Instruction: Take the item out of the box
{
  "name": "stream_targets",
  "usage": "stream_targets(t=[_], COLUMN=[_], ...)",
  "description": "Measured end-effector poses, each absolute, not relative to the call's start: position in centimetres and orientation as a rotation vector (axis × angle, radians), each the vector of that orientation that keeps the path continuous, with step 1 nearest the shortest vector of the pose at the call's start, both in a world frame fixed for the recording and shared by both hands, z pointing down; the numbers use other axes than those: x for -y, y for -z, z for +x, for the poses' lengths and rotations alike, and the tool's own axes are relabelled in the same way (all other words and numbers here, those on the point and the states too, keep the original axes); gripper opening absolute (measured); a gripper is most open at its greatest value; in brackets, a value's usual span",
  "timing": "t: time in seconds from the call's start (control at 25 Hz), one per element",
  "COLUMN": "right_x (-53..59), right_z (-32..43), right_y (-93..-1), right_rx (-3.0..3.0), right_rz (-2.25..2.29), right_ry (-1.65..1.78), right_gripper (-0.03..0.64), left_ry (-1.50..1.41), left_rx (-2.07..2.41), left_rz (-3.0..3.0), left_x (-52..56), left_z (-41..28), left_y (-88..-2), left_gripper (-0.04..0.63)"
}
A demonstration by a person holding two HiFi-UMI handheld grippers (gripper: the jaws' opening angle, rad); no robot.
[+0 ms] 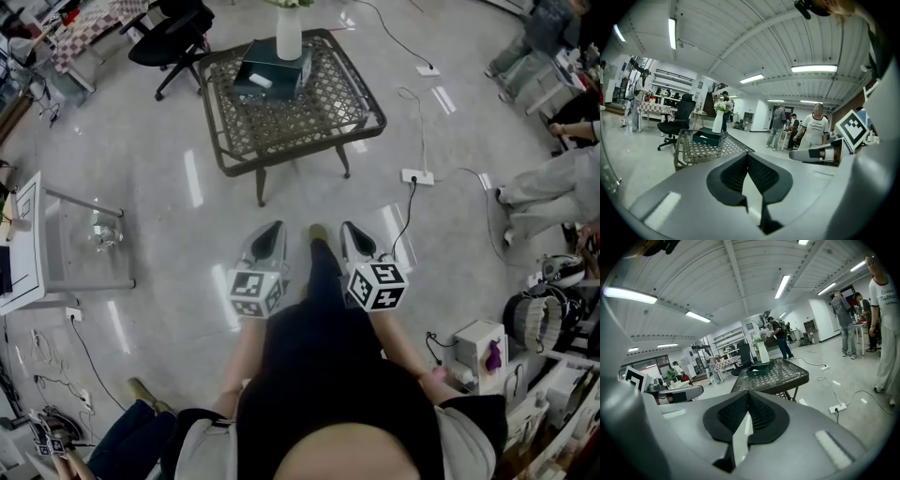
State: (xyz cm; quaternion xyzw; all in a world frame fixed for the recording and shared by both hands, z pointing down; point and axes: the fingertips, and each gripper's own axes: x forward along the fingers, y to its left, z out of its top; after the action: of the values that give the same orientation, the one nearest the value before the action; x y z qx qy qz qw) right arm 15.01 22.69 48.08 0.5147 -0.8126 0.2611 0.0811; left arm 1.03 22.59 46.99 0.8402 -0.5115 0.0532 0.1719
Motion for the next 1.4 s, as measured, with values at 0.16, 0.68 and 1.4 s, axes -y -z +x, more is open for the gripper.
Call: stream_targets(t=[0.16,0.68,1.4], right_x=[-21.9,-17.0,-9.9], right_z=[14.1,11.9,12.6], right_y=[-48.1,-47.9,-47.8], right_rx=[2.44,2.465,2.434], right_rz=[1.509,1.433,1.45], right_ry=[-0.777,-0.744,-0.763], right_gripper=[0.0,0.0,0.001], left_ry=[-0.146,-0.107,-0.152], left_rx=[1.477,1.537,1.495], left_rz=[2.366,2.33,2.356], left_x=[-22.1,-17.8,-10.3], left_z=[0.2,-1.8,-1.2], left_y=[-47.0,-46.7,-46.4], left_gripper=[0.008,0.008,0.008])
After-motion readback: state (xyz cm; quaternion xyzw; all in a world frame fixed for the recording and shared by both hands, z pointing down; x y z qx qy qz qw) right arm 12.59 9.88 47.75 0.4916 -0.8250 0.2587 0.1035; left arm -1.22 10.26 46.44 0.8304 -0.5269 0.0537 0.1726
